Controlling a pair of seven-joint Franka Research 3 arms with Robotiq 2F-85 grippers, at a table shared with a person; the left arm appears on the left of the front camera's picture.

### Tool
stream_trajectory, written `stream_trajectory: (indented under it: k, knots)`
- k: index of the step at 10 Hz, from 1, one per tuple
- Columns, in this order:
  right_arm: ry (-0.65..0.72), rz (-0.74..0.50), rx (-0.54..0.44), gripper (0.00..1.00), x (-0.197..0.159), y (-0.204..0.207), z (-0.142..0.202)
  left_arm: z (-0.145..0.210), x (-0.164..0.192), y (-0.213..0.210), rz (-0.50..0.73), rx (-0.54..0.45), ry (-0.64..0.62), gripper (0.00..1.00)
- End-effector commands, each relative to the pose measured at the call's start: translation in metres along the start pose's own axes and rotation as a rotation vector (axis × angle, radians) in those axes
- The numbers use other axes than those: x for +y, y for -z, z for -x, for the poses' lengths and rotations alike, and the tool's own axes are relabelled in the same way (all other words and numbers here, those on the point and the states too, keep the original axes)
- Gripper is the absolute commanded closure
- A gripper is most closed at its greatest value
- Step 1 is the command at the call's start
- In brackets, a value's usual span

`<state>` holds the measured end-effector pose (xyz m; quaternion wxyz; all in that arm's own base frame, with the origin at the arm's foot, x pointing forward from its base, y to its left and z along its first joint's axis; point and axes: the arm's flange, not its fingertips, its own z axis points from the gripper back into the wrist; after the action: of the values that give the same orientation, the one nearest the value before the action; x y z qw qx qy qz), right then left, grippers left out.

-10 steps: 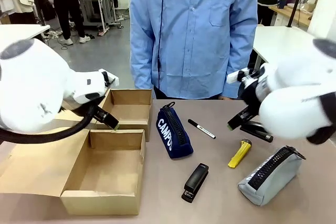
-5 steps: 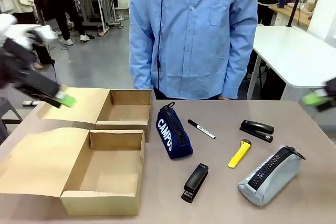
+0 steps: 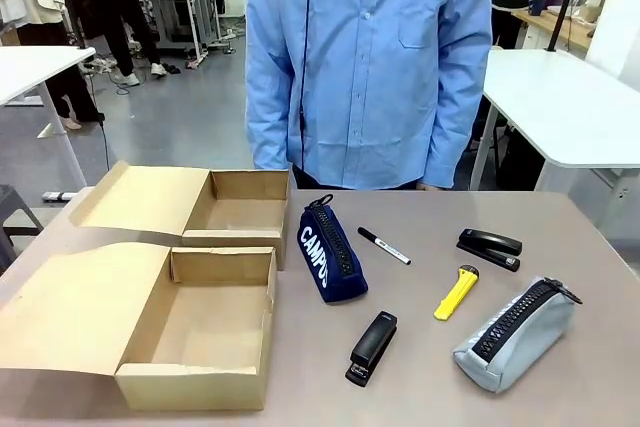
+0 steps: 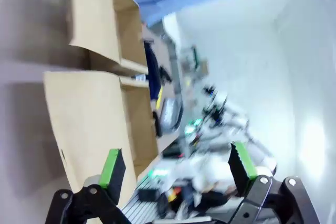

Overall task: Place items inside the box.
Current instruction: Pick up a Pencil pouch or Stapler and place it inside the Mailer Box closest to the robot.

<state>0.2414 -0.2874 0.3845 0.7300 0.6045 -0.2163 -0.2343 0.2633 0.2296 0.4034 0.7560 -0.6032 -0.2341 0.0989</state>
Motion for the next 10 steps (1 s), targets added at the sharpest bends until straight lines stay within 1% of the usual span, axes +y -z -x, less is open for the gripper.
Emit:
stream_trajectory:
  k: [1, 2, 9, 10]
  knots:
    - [0.007, -0.03, -0.078, 0.0, -0.011, 0.02, -0.015, -0.002, -0.006, 0.05, 0.098, -0.176, -0.106, 0.0]
    - [0.0, 0.0, 0.0, 0.0, 0.0, 0.0, 0.0, 0.0, 0.0, 0.0, 0.0, 0.0, 0.0, 0.0]
    - [0.0, 0.0, 0.0, 0.0, 0.0, 0.0, 0.0, 0.0, 0.0, 0.0, 0.0, 0.0, 0.0, 0.0]
    - [0.031, 0.002, -0.01, 0.0, 0.002, 0.002, -0.002, 0.0, 0.0, 0.0, 0.0, 0.0, 0.0, 0.0]
